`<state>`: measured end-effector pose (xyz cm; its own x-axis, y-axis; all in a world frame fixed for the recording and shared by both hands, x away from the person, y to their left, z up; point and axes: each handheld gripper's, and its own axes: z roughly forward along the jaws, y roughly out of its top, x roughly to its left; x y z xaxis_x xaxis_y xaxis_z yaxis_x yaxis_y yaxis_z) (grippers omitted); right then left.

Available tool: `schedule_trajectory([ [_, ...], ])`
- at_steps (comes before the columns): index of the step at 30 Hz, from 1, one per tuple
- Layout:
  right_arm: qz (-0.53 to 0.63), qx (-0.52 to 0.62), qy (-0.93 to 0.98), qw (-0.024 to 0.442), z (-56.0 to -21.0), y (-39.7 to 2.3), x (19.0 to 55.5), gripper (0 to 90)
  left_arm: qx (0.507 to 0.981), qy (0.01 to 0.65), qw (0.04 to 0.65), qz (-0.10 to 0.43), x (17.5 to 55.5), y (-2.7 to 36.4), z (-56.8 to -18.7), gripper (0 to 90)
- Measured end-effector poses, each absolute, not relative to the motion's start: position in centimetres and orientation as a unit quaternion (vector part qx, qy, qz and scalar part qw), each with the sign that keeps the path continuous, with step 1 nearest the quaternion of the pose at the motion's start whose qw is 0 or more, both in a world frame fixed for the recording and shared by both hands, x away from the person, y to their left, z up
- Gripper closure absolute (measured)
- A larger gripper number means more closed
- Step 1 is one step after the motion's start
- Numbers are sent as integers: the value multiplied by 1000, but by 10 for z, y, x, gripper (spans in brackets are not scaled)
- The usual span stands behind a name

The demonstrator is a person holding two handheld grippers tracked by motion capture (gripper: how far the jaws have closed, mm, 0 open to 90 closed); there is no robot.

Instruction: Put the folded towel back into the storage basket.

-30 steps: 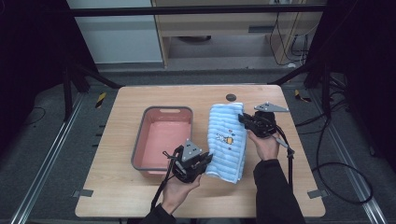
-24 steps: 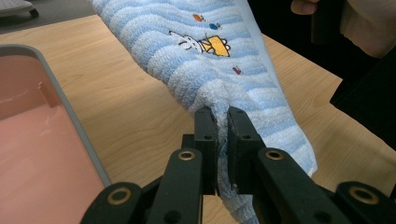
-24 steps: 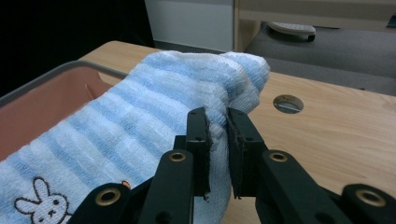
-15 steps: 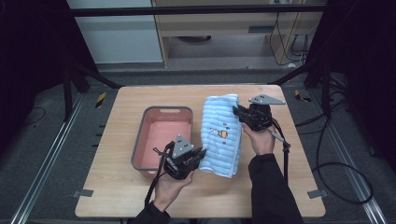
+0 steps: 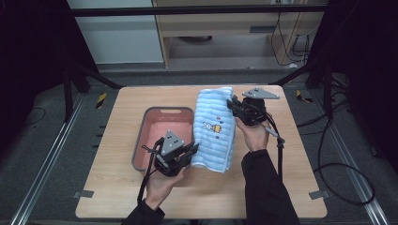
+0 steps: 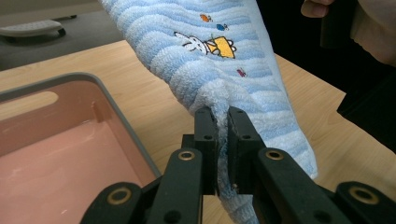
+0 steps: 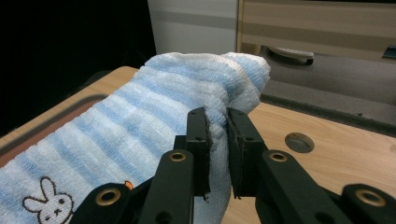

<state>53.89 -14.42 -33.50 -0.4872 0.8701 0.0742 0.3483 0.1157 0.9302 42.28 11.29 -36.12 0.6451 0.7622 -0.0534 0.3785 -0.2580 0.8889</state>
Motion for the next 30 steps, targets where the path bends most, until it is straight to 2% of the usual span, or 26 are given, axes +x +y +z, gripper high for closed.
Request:
schedule_trajectory([
  [30, 520, 400, 711, 254, -316, -68, 557, 801, 729, 412, 490, 241, 421, 181, -346, 836],
])
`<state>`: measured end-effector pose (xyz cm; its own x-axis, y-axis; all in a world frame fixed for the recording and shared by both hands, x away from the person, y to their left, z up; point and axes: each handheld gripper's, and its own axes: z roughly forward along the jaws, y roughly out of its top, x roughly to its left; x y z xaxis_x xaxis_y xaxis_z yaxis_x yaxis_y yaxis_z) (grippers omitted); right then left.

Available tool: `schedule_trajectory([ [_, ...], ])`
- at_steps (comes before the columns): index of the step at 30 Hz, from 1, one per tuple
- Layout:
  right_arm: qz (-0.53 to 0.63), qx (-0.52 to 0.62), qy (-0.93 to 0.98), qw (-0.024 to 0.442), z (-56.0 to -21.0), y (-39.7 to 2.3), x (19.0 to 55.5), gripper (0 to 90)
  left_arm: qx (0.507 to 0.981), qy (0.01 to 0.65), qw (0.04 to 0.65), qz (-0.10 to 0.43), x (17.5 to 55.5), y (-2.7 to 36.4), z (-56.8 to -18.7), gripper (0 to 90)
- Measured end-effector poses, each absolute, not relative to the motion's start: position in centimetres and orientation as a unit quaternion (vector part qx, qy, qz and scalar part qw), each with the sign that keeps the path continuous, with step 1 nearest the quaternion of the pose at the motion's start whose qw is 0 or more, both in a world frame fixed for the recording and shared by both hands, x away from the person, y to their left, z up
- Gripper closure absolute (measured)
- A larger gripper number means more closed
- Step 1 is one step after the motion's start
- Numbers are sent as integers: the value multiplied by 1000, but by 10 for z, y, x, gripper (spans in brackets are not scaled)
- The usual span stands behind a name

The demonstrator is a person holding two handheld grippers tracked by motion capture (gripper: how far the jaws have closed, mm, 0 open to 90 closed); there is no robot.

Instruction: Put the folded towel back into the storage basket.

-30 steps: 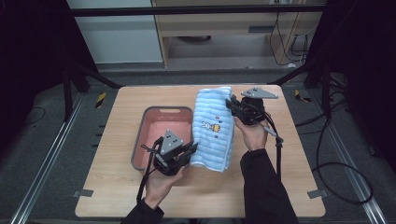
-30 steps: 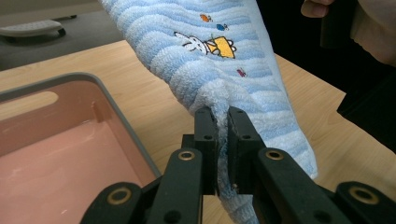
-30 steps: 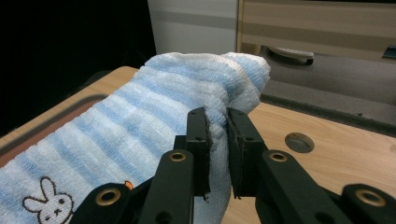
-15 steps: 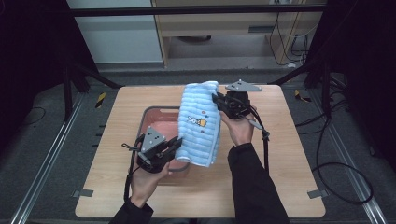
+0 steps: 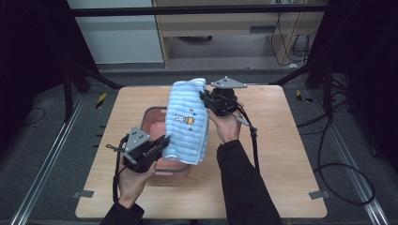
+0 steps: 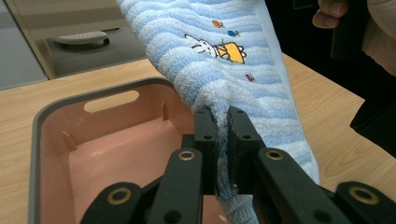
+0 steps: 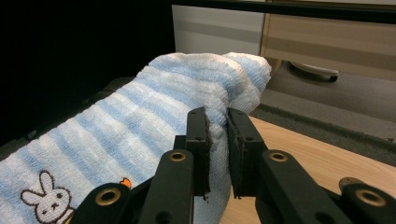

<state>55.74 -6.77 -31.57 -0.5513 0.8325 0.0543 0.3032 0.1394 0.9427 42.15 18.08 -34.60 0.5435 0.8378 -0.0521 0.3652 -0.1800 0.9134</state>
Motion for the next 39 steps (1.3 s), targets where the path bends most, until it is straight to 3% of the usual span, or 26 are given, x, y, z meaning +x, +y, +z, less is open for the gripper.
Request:
schedule_trajectory([
  [39, 519, 385, 727, 233, -342, 0, 585, 801, 717, 458, 458, 260, 431, 230, -366, 836],
])
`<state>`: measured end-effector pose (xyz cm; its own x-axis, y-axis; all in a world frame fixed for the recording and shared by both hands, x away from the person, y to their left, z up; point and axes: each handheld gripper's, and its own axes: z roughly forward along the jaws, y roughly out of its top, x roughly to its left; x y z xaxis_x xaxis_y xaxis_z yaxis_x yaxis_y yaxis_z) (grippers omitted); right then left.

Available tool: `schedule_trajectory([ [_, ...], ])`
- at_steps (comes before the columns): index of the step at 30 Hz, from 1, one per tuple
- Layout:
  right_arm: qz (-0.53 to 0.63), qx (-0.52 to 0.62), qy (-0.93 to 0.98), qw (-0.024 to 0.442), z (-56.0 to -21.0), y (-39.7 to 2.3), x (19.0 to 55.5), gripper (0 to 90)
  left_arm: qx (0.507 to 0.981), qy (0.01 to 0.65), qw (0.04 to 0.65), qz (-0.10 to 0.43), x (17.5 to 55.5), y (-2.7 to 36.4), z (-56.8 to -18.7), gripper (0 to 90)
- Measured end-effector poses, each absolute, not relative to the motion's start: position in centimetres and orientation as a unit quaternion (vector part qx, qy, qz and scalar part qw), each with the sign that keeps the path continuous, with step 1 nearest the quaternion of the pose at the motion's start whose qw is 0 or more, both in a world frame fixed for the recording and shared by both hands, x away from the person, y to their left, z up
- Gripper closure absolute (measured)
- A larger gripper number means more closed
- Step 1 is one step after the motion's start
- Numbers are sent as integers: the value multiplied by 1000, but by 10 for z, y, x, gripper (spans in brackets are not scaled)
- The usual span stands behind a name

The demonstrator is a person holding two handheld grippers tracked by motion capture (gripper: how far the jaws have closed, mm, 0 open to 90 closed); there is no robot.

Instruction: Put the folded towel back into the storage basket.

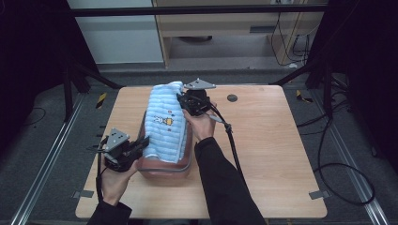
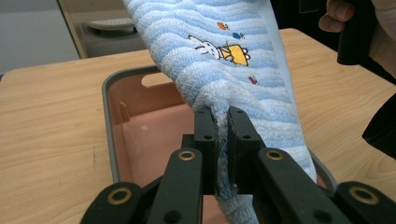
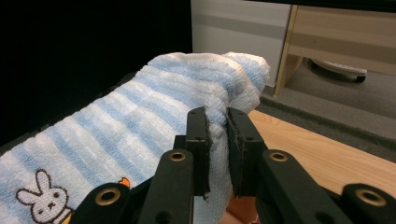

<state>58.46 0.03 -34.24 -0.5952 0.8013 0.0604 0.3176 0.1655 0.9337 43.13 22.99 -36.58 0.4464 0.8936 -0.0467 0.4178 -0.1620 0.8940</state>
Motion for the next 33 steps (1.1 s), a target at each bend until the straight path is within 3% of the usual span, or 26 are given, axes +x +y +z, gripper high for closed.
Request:
schedule_trajectory([
  [33, 489, 397, 746, 216, -399, -1, 596, 799, 750, 466, 402, 242, 442, 218, -408, 835],
])
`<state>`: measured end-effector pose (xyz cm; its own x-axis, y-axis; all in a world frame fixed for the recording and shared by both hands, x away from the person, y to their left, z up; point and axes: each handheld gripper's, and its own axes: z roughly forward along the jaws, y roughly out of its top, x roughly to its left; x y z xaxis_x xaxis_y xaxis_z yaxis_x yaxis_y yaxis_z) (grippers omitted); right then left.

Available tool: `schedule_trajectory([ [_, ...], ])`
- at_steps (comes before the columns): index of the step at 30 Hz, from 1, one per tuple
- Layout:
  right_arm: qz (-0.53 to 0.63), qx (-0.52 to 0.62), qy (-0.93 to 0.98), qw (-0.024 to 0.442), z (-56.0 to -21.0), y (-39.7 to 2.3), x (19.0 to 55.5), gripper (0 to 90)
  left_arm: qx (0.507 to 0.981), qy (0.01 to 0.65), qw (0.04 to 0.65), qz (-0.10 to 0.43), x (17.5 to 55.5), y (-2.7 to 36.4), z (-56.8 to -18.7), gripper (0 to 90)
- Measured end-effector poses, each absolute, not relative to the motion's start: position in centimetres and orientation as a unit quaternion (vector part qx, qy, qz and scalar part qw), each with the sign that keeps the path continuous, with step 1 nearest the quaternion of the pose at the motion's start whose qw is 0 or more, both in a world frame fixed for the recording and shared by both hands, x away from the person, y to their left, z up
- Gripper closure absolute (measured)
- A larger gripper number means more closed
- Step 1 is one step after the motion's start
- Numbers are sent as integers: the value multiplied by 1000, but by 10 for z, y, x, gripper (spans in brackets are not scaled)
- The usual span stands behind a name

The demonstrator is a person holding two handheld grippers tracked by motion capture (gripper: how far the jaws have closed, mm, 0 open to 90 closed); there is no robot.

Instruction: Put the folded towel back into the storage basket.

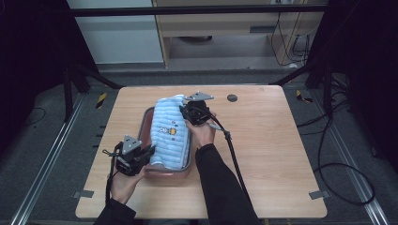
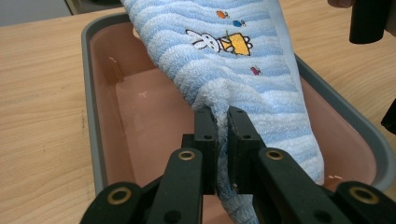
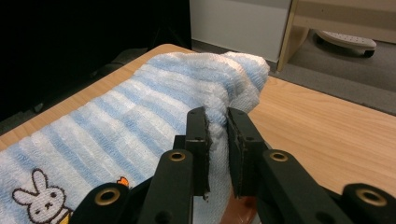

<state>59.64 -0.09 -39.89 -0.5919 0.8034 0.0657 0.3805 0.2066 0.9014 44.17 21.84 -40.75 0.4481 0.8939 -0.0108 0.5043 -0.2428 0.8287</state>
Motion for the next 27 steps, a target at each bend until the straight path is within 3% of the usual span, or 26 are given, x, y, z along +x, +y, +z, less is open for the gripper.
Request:
schedule_trajectory([
  [27, 458, 402, 765, 205, -432, 7, 600, 791, 758, 481, 370, 240, 444, 218, -430, 833],
])
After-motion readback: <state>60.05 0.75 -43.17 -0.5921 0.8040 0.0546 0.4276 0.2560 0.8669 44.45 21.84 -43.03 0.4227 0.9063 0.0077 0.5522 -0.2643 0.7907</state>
